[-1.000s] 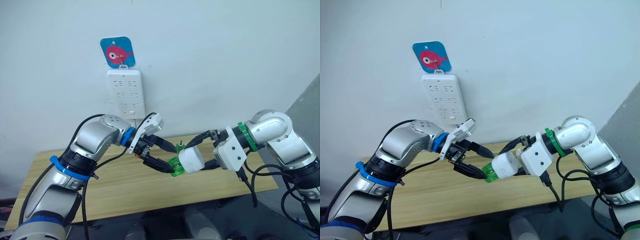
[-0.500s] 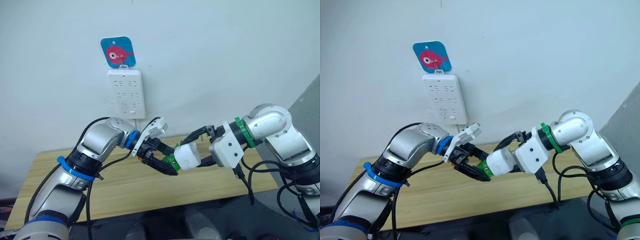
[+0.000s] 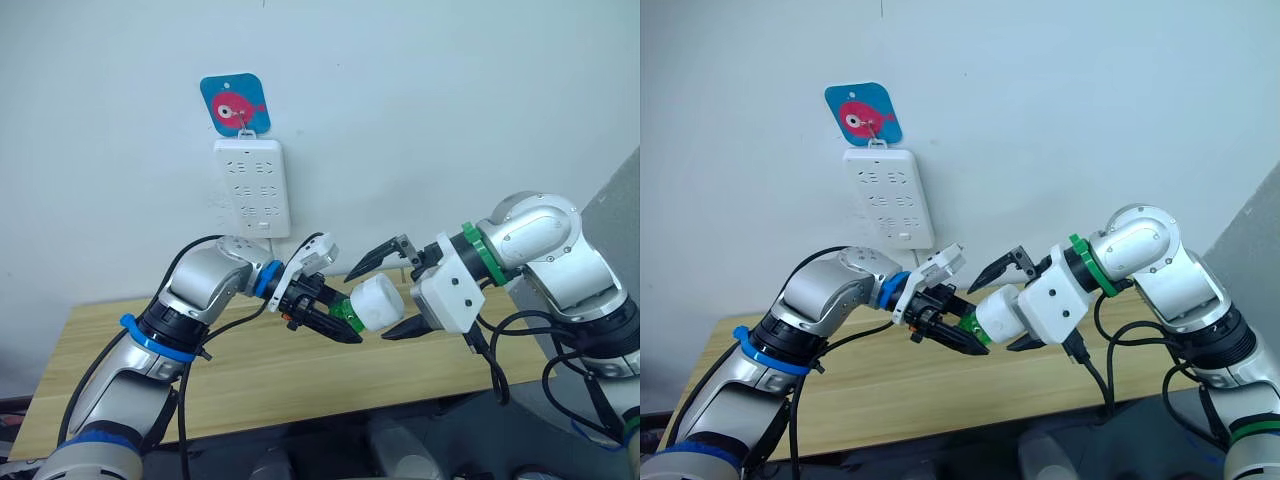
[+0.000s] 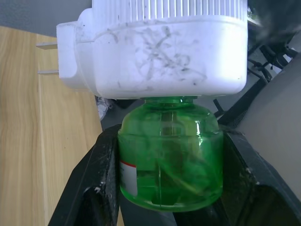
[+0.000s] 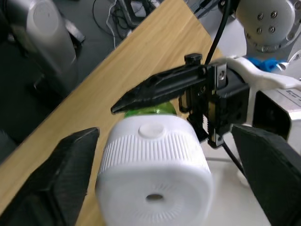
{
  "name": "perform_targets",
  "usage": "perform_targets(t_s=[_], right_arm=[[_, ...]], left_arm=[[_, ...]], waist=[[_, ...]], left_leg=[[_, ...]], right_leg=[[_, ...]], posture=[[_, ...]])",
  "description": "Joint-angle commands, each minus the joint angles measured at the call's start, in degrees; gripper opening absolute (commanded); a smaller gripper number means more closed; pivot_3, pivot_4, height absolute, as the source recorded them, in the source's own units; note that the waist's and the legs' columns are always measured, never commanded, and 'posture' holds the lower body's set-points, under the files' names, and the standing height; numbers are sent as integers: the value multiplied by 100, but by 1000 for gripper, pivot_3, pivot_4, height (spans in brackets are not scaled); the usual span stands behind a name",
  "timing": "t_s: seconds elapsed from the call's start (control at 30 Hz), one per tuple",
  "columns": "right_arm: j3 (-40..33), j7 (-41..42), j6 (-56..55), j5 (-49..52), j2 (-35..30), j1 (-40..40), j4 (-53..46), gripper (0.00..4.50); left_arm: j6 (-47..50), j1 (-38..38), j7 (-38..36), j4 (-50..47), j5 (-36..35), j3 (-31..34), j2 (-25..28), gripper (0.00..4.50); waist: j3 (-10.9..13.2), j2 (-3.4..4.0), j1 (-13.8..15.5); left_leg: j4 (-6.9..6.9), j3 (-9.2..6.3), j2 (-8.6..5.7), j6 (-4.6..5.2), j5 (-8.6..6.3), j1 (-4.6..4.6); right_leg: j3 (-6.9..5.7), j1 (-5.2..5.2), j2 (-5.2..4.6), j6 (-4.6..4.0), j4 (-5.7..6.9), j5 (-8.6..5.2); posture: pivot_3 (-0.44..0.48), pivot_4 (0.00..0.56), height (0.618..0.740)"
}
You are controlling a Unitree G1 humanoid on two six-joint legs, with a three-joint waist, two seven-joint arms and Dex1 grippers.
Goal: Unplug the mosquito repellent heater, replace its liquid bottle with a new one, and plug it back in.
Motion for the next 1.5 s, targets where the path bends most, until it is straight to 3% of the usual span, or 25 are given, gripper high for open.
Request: perform_targets(t_s=[0.03, 0.23, 0.37, 0.53, 0.73, 0.9, 1.13, 1.5], right_arm=[[-404, 72, -545, -42, -371, 212, 206, 4500], [-1267, -378, -497, -55, -1180, 1197, 452, 4500], [-2330, -1374, 1487, 482, -1306, 2666, -331, 4500], [-3275, -3364, 4451, 2508, -297, 3542, -1838, 4500], [-3372, -6095, 6195, 3972, 1357, 3482, -2849, 4500], [-3108, -7504, 6636, 4636, 2234, 3386, -3154, 4500], [-2869, -8515, 6664, 5027, 2824, 2980, -2820, 4500], [-2385, -8971, 6552, 5132, 3147, 2381, -2272, 4500]], left_arm=[[-210, 95, 178, -97, -82, 295, -100, 2261], [-611, 711, 913, -360, -110, 772, -434, 2261], [-923, 1360, 1758, -699, -176, 1226, -957, 2261], [-1861, 2045, 2502, -923, 259, 1304, -1397, 2261], [-3140, 2366, 3110, -801, 805, 1277, -1748, 2261], [-3817, 2330, 3581, -550, 1044, 1389, -2012, 2261], [-4046, 2342, 3764, -473, 1101, 1355, -2124, 2261], [-4202, 2331, 4065, -481, 1178, 1361, -2215, 2261]], waist=[[0, 0, 5], [0, 0, 8], [0, 0, 36], [-2, 3, 12], [-6, 8, 20], [-6, 9, 29], [-7, 10, 12], [-7, 11, 14]], left_leg=[[1, 0, 0, 0, 0, -1], [0, 3, 0, 2, -1, 0], [1, 3, 1, 6, -3, 0], [8, 11, 2, 7, -4, 9], [8, 15, 3, 6, -4, 10], [3, 16, 0, 8, -5, 3], [-3, 18, 3, 10, -6, 3], [-12, 17, 4, 10, -6, 0]], right_leg=[[0, 0, 0, 0, 0, 0], [3, 0, 0, 0, -1, 0], [6, 4, 0, -2, -2, -1], [15, 13, 5, 0, 6, -1], [21, 13, 13, 25, 10, -16], [23, 11, 10, 27, -3, -17], [22, 7, 13, 28, -10, -17], [22, 3, 14, 28, -14, -18]], posture=[[-279, 56, 733], [-288, 68, 733], [-293, 76, 733], [-305, 81, 733], [-312, 87, 733], [-317, 88, 733], [-304, 85, 733], [-292, 84, 733]])
